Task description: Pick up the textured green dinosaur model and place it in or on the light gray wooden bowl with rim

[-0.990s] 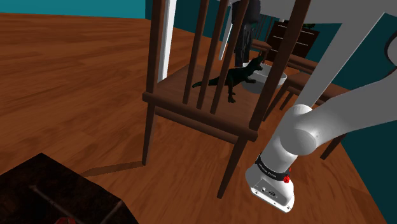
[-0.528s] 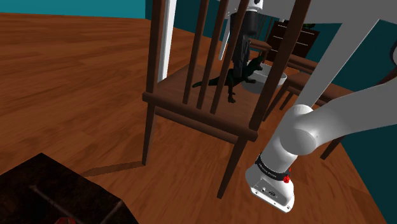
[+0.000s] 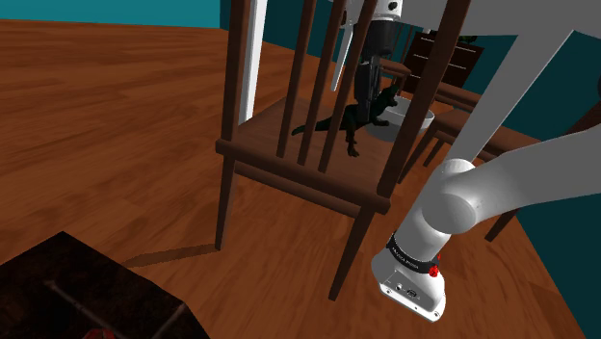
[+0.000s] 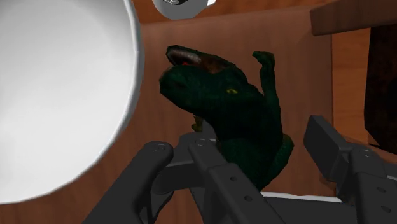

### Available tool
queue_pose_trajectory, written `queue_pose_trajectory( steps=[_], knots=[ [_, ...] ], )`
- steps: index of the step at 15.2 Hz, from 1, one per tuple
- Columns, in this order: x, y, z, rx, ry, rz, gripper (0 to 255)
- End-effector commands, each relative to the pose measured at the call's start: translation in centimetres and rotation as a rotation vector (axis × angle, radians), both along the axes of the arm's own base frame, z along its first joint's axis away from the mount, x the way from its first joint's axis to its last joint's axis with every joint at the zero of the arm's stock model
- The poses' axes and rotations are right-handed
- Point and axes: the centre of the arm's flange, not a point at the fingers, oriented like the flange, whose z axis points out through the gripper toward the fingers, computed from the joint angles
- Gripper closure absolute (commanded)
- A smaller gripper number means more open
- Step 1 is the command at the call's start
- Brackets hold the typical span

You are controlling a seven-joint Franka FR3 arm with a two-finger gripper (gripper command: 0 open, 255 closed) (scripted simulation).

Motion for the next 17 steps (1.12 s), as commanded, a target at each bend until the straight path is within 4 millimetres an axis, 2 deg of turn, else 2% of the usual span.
queue_pose_trajectory(
  steps=[1, 7, 17],
  knots=[
    [-0.1, 0.8, -1.2, -0.080, 0.004, 0.030, 255],
    [0.0, 1.0, -1.3, -0.080, 0.004, 0.031, 255],
    [0.1, 0.7, 4.2, -0.079, 0.004, 0.029, 255]
  ],
)
